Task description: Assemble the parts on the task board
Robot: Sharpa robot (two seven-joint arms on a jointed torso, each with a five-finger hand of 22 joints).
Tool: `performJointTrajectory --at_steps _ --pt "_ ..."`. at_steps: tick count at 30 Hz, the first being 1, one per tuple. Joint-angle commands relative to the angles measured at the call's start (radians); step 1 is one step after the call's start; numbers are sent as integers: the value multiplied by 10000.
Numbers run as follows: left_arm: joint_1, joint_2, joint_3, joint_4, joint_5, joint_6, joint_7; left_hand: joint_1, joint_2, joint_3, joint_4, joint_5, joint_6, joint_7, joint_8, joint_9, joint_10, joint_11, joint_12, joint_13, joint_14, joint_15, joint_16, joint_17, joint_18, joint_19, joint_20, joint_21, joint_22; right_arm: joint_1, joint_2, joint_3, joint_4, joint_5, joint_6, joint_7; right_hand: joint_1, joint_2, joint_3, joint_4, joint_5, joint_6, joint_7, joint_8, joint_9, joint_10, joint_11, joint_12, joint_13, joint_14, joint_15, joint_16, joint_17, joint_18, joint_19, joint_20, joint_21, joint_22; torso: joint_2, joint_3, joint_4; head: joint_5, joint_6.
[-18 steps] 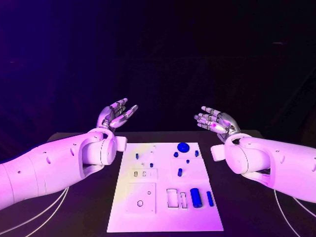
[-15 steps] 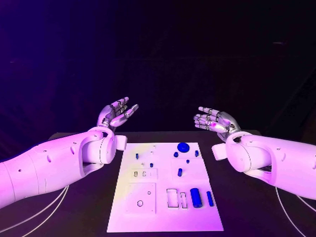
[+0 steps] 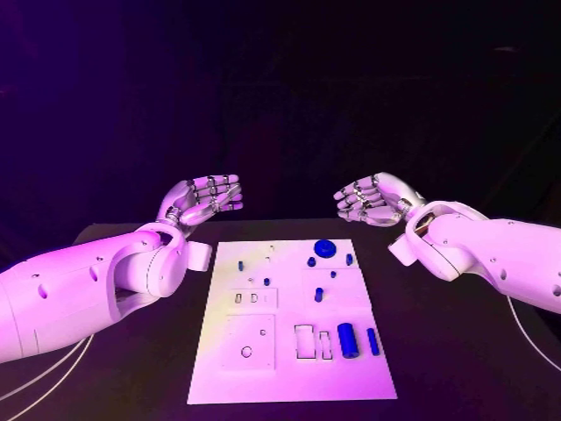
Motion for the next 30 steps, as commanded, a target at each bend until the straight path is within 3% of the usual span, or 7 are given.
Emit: performJointTrajectory --at_steps 1,5,7,10,15,23,30 --pt "60 -220 53 339 -686 509 21 130 -272 341 -307 -92 1087 175 552 392 1794 -175 62 59 1359 -352 784 1064 212 1638 -379 1035 385 134 -55 23 163 -3825 461 -1130 38 -276 -407 -25 129 900 -192 22 -24 1093 -391 -265 37 2251 -657 1068 1143 170 1077 -602 2247 1396 297 -29 85 -82 -13" --pt "99 -533 87 826 -789 518 -108 52 -349 374 -456 -115 1172 182 674 551 2151 -280 -53 75 1786 -570 1693 1978 190 2097 -651 1908 858 295 -69 26 344 -4924 714 -1667 -56 -446 -320 146 64 1148 -345 5 -27 1414 -567 -250 69 2938 -872 1943 2101 201 1408 -781 3121 1989 473 -27 129 -99 84" --pt "121 -685 96 1075 -858 538 -196 -35 -404 415 -520 -111 1263 178 790 716 2422 -411 -22 141 1742 -701 2846 2977 156 2188 -843 2816 1420 371 -56 27 427 -5383 841 -1902 -142 -544 -192 295 16 1310 -453 38 26 1698 -681 -228 108 3323 -983 2674 2749 204 1669 -880 3530 2267 563 -28 161 -118 121" --pt "143 -877 105 1413 -994 594 -307 -122 -467 527 -526 -116 1314 107 945 926 2648 -441 91 259 1577 -802 4074 3963 151 1982 -928 3776 2059 455 -19 28 526 -5997 986 -2205 -186 -718 92 508 -1 1416 -517 37 135 1892 -744 -257 134 3374 -1017 3598 3649 198 1791 -971 3947 2620 694 -37 207 -134 208" --pt "165 -1091 128 1865 -1198 690 -440 -218 -596 831 -527 -116 1318 12 1278 1368 2802 -536 289 475 1599 -960 5923 5283 183 1612 -1040 5547 3236 511 96 26 592 -6935 1065 -2614 -211 -910 339 757 -23 1414 -571 51 368 1978 -781 -272 175 3502 -1025 5168 4997 -149 2770 -1033 5870 5068 870 -57 285 -166 256" --pt "175 -1308 170 2411 -1378 795 -558 -344 -689 1046 -570 -118 1289 -115 1610 1886 2956 -708 657 834 2234 -1125 7101 6014 220 1571 -1178 7091 4202 419 363 18 480 -8171 979 -3226 -391 -1212 400 1097 -26 1204 -575 -15 614 1614 -732 -282 142 3830 -962 8127 7744 -579 3870 -987 8035 7937 1126 -70 389 -266 345" --pt "180 -1364 210 2579 -1425 903 -641 -409 -712 1066 -587 -119 1251 -157 1702 2051 2958 -757 850 1026 2643 -1175 7599 6496 161 1798 -1226 7669 4769 334 514 11 489 -8531 1069 -3490 -397 -1317 -5 1266 -69 1013 -606 -73 776 1019 -683 -283 129 3877 -922 9329 8783 -762 4293 -911 8950 9180 1232 -91 441 -277 335"
